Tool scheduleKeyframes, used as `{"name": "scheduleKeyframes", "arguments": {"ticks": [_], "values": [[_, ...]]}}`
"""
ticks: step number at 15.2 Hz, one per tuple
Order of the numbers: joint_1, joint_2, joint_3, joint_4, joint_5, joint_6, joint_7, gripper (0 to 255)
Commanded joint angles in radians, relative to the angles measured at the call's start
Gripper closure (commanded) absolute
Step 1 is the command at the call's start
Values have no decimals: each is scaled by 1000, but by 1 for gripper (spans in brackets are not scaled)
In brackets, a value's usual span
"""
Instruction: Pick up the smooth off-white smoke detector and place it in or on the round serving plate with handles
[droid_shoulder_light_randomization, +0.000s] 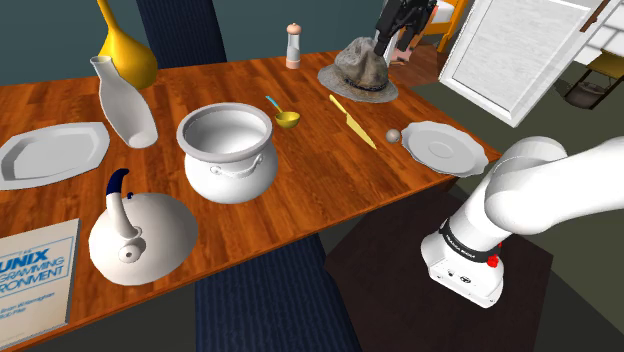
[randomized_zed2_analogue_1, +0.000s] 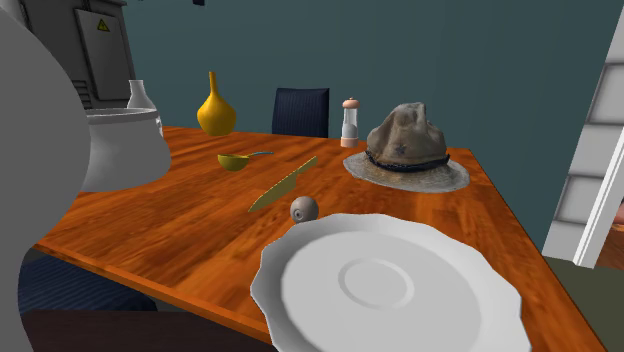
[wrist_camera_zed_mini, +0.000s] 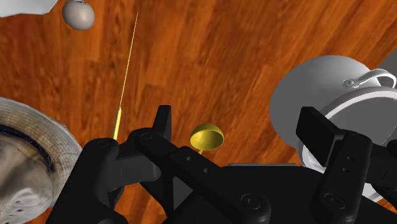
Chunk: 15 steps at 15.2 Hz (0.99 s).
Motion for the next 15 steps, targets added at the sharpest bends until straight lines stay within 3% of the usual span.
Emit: {"name": "scheduleKeyframes", "arguments": {"ticks": [1, 15], "values": [[0, 0, 0, 0, 0, 0, 0, 0], [-107, 24, -128, -362, -158, 353, -137, 0]]}}
